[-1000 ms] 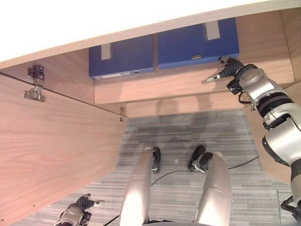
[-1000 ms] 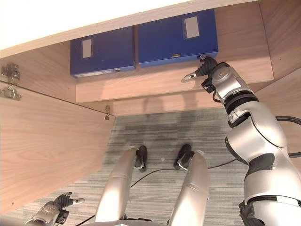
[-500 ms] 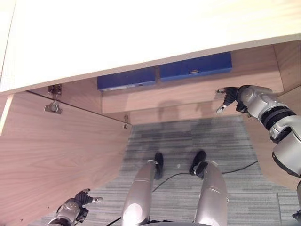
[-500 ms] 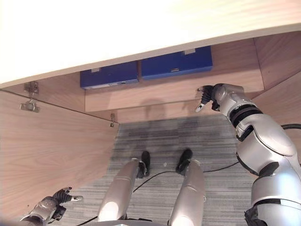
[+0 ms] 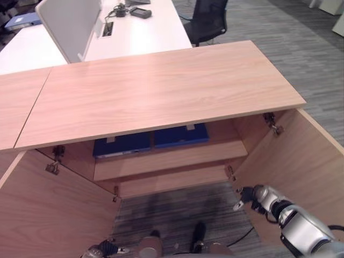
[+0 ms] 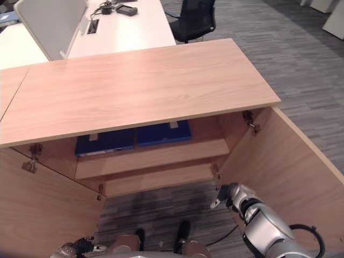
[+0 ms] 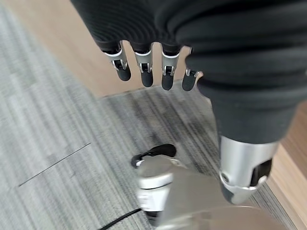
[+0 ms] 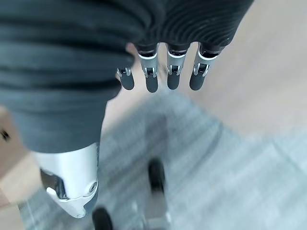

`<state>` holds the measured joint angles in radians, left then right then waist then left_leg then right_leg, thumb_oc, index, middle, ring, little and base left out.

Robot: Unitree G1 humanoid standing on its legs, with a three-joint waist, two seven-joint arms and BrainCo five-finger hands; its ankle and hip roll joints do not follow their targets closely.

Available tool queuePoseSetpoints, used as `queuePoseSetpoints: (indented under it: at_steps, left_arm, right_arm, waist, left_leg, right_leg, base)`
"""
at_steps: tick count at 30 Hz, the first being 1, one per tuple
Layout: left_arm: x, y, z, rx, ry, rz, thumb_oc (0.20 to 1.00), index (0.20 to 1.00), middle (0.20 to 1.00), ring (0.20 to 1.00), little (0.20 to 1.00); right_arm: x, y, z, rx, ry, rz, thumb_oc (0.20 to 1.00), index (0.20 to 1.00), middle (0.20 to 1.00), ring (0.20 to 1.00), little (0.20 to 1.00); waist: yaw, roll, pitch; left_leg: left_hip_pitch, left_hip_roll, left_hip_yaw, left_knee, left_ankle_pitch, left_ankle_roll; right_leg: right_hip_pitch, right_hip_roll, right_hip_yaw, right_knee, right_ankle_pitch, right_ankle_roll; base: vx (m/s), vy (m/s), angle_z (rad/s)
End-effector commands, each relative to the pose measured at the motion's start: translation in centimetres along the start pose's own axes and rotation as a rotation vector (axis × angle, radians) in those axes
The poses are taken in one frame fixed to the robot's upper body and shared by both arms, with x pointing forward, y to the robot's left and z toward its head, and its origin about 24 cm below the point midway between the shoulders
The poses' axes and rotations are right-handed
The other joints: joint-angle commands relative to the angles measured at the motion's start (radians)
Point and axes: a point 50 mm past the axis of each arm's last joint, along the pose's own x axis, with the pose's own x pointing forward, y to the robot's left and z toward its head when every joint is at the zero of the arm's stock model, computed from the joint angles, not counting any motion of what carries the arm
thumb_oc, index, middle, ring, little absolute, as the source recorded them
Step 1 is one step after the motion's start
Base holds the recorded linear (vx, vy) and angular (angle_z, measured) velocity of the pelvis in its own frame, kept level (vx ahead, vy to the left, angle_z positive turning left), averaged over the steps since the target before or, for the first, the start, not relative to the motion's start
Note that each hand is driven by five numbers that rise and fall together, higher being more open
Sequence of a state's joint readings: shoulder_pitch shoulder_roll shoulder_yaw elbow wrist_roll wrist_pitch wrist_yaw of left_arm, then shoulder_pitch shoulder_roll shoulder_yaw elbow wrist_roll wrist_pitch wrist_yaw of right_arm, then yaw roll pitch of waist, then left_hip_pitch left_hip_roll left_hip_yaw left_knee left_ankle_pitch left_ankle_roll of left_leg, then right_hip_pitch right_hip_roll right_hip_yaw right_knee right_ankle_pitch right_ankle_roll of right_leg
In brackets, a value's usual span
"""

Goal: Put the empty folder in the office cabinet

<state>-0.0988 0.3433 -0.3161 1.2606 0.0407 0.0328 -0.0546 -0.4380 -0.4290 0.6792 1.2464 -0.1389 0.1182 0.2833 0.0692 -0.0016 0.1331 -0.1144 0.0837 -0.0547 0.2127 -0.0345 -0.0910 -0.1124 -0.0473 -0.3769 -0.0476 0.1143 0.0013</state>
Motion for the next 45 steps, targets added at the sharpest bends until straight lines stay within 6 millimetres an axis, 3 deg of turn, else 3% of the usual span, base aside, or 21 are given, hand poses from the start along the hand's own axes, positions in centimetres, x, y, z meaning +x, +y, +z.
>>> queuePoseSetpoints:
  at_steps: [1, 3, 5, 10, 12, 13, 15, 17, 19, 20, 25, 27, 28, 29, 33, 37, 41, 42, 43, 45]
  left_arm:
    - [-0.3, 2.6, -1.1, 0.119, 0.037, 0.062, 1.0, 1.0, 1.0, 1.0, 1.0]
    - [-0.4, 4.2, -0.1, 0.136, 0.02, 0.1, 1.0, 1.0, 1.0, 1.0, 1.0]
    - [-0.4, 3.1, -1.7, 0.181, 0.082, 0.057, 1.0, 1.0, 1.0, 1.0, 1.0]
    - [-0.5, 3.3, -2.2, 0.185, 0.124, 0.049, 1.0, 1.0, 1.0, 1.0, 1.0]
    - [-0.6, 3.8, -2.6, 0.211, 0.148, 0.055, 1.0, 1.0, 1.0, 1.0, 1.0]
    - [-0.6, 4.0, -2.5, 0.216, 0.157, 0.06, 1.0, 1.0, 1.0, 1.0, 1.0]
    - [-0.8, 4.3, -3.2, 0.213, 0.181, 0.06, 1.0, 1.0, 1.0, 1.0, 1.0]
    - [-0.7, 3.7, -3.2, 0.196, 0.179, 0.056, 1.0, 1.0, 1.0, 1.0, 1.0]
    - [-0.7, 3.0, -3.6, 0.179, 0.197, 0.042, 1.0, 1.0, 1.0, 1.0, 1.0]
    - [-0.7, 2.9, -3.8, 0.174, 0.201, 0.04, 1.0, 1.0, 1.0, 1.0, 1.0]
    - [-0.8, 2.1, -4.8, 0.127, 0.227, 0.027, 1.0, 1.0, 1.0, 1.0, 1.0]
    - [-0.8, 1.3, -5.3, 0.12, 0.237, 0.013, 1.0, 1.0, 1.0, 1.0, 1.0]
    - [-0.8, 1.3, -5.3, 0.12, 0.237, 0.013, 1.0, 1.0, 1.0, 1.0, 1.0]
    - [-0.7, 1.0, -5.0, 0.114, 0.224, 0.012, 1.0, 1.0, 1.0, 1.0, 1.0]
    - [-0.7, 0.5, -4.9, 0.124, 0.209, 0.006, 1.0, 1.0, 1.0, 1.0, 1.0]
    - [-0.7, 0.2, -5.3, 0.126, 0.212, -0.001, 1.0, 1.0, 1.0, 1.0, 1.0]
    - [-0.9, -0.1, -5.9, 0.114, 0.215, -0.001, 1.0, 1.0, 1.0, 1.0, 1.0]
    - [-0.9, -0.4, -6.3, 0.098, 0.218, -0.005, 1.0, 1.0, 1.0, 1.0, 1.0]
    - [-1.0, -0.7, -6.6, 0.065, 0.218, -0.004, 1.0, 1.0, 1.0, 1.0, 1.0]
    - [-1.0, -0.8, -6.6, 0.044, 0.214, 0.0, 1.0, 1.0, 1.0, 1.0, 1.0]
  right_arm:
    - [-1.2, -4.6, 1.3, 0.086, 0.001, -0.152, 1.0, 1.0, 1.0, 1.0, 1.0]
    - [-0.5, -2.5, -0.9, 0.146, 0.054, -0.108, 1.0, 1.0, 1.0, 1.0, 1.0]
    - [0.1, 1.2, -3.8, 0.31, 0.093, -0.047, 1.0, 1.0, 1.0, 1.0, 1.0]
    - [0.5, 7.0, -6.6, 0.47, 0.165, 0.064, 1.0, 1.0, 1.0, 1.0, 1.0]
    - [0.4, 10.1, -7.8, 0.544, 0.206, 0.115, 1.0, 1.0, 1.0, 1.0, 1.0]
    - [0.3, 11.2, -8.1, 0.551, 0.224, 0.136, 1.0, 1.0, 1.0, 1.0, 1.0]
    - [0.0, 11.7, -9.1, 0.581, 0.254, 0.134, 1.0, 1.0, 1.0, 1.0, 1.0]
    - [-0.5, 12.3, -10.8, 0.657, 0.299, 0.11, 1.0, 1.0, 1.0, 1.0, 1.0]
    - [-1.9, 13.4, -14.4, 0.724, 0.435, 0.081, 1.0, 1.0, 1.0, 1.0, 1.0]
    - [-2.0, 13.6, -14.8, 0.725, 0.453, 0.073, 1.0, 1.0, 1.0, 1.0, 1.0]
    - [-2.6, 12.3, -16.3, 0.818, 0.473, -0.026, 1.0, 1.0, 1.0, 1.0, 1.0]
    - [-2.9, 10.0, -17.2, 0.934, 0.448, -0.158, 1.0, 1.0, 1.0, 1.0, 1.0]
    - [-2.9, 10.0, -17.2, 0.934, 0.448, -0.158, 1.0, 1.0, 1.0, 1.0, 1.0]
    - [-3.0, 8.0, -17.2, 0.978, 0.404, -0.239, 1.0, 1.0, 1.0, 1.0, 1.0]
    - [-3.5, 4.5, -17.5, 1.0, 0.343, -0.368, 1.0, 1.0, 1.0, 1.0, 1.0]
    - [-4.1, 2.3, -17.6, 0.996, 0.3, -0.447, 1.0, 1.0, 1.0, 1.0, 1.0]
    - [-4.9, -1.0, -17.1, 0.983, 0.203, -0.567, 1.0, 1.0, 1.0, 1.0, 1.0]
    - [-5.3, -1.9, -17.2, 0.974, 0.19, -0.598, 1.0, 1.0, 1.0, 1.0, 1.0]
    - [-5.5, -3.0, -16.7, 0.959, 0.157, -0.621, 1.0, 1.0, 1.0, 1.0, 1.0]
    - [-5.9, -4.4, -16.2, 0.935, 0.117, -0.659, 1.0, 1.0, 1.0, 1.0, 1.0]
  waist:
    - [0.042, -0.026, 0.011]
    - [0.027, -0.026, -0.017]
    - [-0.002, -0.026, -0.032]
    - [-0.048, -0.041, -0.031]
    - [-0.079, -0.061, -0.021]
    - [-0.079, -0.054, 0.01]
    - [-0.086, -0.034, 0.014]
    - [-0.1, -0.036, 0.001]
    - [-0.117, -0.047, -0.048]
    - [-0.117, -0.056, -0.058]
    - [-0.128, -0.07, -0.089]
    - [-0.144, -0.07, -0.107]
    - [-0.144, -0.07, -0.107]
    - [-0.153, -0.068, -0.111]
    - [-0.161, -0.061, -0.117]
    - [-0.163, -0.055, -0.119]
    - [-0.164, -0.045, -0.111]
    - [-0.163, -0.043, -0.107]
    - [-0.162, -0.048, -0.094]
    - [-0.15, -0.058, -0.063]
  left_leg:
    - [0.023, -0.05, 0.028, -0.165, -0.046, 0.032]
    - [0.057, -0.069, 0.041, -0.229, -0.028, 0.051]
    - [0.09, -0.094, 0.066, -0.263, -0.021, 0.075]
    - [0.117, -0.135, 0.124, -0.274, -0.028, 0.108]
    - [0.146, -0.153, 0.19, -0.282, -0.033, 0.124]
    - [0.168, -0.135, 0.238, -0.282, -0.035, 0.127]
    - [0.198, -0.111, 0.249, -0.29, -0.048, 0.122]
    - [0.183, -0.108, 0.267, -0.286, -0.037, 0.134]
    - [0.174, -0.107, 0.288, -0.286, -0.045, 0.135]
    - [0.176, -0.111, 0.295, -0.286, -0.049, 0.134]
    - [0.193, -0.091, 0.331, -0.288, -0.048, 0.12]
    - [0.212, -0.067, 0.34, -0.297, -0.047, 0.104]
    - [0.213, -0.067, 0.34, -0.297, -0.047, 0.104]
    - [0.221, -0.053, 0.344, -0.299, -0.045, 0.094]
    - [0.225, -0.026, 0.353, -0.3, -0.038, 0.075]
    - [0.226, -0.005, 0.356, -0.299, -0.03, 0.06]
    - [0.223, 0.043, 0.354, -0.297, -0.005, 0.025]
    - [0.219, 0.068, 0.345, -0.286, 0.003, 0.011]
    - [0.199, 0.098, 0.341, -0.19, -0.026, 0.003]
    - [0.156, 0.115, 0.331, -0.051, -0.054, 0.016]
  right_leg:
    - [0.019, -0.063, 0.111, -0.036, -0.055, 0.128]
    - [0.017, -0.073, 0.126, -0.04, -0.038, 0.141]
    - [0.002, -0.09, 0.152, -0.033, -0.01, 0.158]
    - [-0.049, -0.117, 0.196, -0.027, 0.05, 0.192]
    - [-0.079, -0.132, 0.213, -0.026, 0.078, 0.216]
    - [-0.087, -0.172, 0.083, 0.045, 0.042, 0.212]
    - [-0.049, -0.192, 0.048, 0.108, -0.012, 0.207]
    - [-0.033, -0.203, 0.137, 0.153, -0.021, 0.187]
    - [0.02, -0.213, 0.218, 0.127, -0.016, 0.198]
    - [0.03, -0.208, 0.226, 0.102, -0.011, 0.204]
    - [0.047, -0.166, 0.259, 0.018, -0.005, 0.214]
    - [0.066, -0.141, 0.262, -0.009, -0.017, 0.202]
    - [0.067, -0.141, 0.262, -0.009, -0.017, 0.202]
    - [0.075, -0.126, 0.264, -0.02, -0.026, 0.196]
    - [0.088, -0.101, 0.266, -0.034, -0.042, 0.185]
    - [0.095, -0.084, 0.263, -0.037, -0.059, 0.174]
    - [0.108, -0.045, 0.256, -0.031, -0.094, 0.15]
    - [0.109, -0.029, 0.253, -0.018, -0.114, 0.135]
    - [0.117, -0.014, 0.256, 0.008, -0.139, 0.116]
    - [0.125, -0.009, 0.262, 0.04, -0.156, 0.093]
  base:
    - [-0.09, 0.28, 0.0]
    - [-0.09, 0.308, -0.52]
    - [-0.14, 0.348, -0.8]
    - [-0.13, 0.226, -0.45]
    - [-0.2, 0.267, -0.57]
    - [-0.13, 0.169, -1.28]
    - [-0.1, 0.083, -1.54]
    - [-0.09, 0.036, -0.86]
    - [0.08, -0.052, -0.34]
    - [0.1, -0.096, -0.23]
    - [0.07, -0.125, -0.55]
    - [0.12, -0.175, -0.15]
    - [0.09, -0.165, -0.18]
    - [0.06, -0.123, -0.16]
    - [0.05, -0.121, -0.06]
    - [0.03, -0.113, -0.02]
    - [0.04, -0.243, 0.01]
    - [0.05, -0.348, 0.1]
    - [0.04, -0.353, 0.14]
    - [0.01, -0.209, 0.12]
